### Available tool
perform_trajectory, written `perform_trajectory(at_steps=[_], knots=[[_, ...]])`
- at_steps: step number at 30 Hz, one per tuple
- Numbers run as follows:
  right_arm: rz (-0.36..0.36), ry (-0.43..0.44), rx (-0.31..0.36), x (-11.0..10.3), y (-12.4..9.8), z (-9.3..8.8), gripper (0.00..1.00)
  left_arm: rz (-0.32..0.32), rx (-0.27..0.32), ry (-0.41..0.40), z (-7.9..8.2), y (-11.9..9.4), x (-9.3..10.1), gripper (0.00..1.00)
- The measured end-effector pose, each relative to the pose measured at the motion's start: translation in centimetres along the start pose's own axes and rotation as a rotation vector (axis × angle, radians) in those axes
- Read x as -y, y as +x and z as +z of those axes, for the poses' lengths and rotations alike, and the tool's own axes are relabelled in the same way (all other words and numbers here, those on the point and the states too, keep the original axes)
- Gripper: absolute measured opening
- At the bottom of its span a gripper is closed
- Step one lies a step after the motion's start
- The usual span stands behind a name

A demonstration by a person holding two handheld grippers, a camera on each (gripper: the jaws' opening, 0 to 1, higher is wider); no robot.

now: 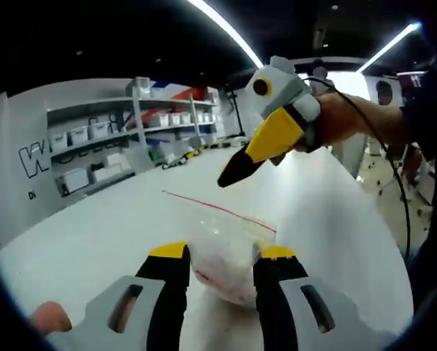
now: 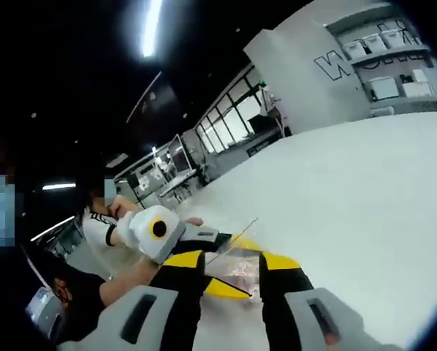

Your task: Open the resealable bag by pulling the two sides of the seal apart until the entire bag opening is separated and visibly accessible.

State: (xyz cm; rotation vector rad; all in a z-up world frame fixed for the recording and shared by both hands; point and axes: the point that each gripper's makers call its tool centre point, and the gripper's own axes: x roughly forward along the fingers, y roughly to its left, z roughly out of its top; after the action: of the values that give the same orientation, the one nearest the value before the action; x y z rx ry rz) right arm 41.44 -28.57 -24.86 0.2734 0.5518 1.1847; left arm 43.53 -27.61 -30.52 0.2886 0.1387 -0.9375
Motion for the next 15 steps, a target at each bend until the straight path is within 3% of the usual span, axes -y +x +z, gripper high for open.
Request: perform_trajectory(at_steps=[8,15], knots=[[0.017,0.142,-0.058,0.3,1.1,0.5,0.37,-0.003,0.005,0.0,0.1,0.0,0.2,0.34],[0.042,0.224,-0.038,-0.1,1.3,0.5,0.34,-0.005,0.006,-0.004,0.1,0.0,0.2,0.34]])
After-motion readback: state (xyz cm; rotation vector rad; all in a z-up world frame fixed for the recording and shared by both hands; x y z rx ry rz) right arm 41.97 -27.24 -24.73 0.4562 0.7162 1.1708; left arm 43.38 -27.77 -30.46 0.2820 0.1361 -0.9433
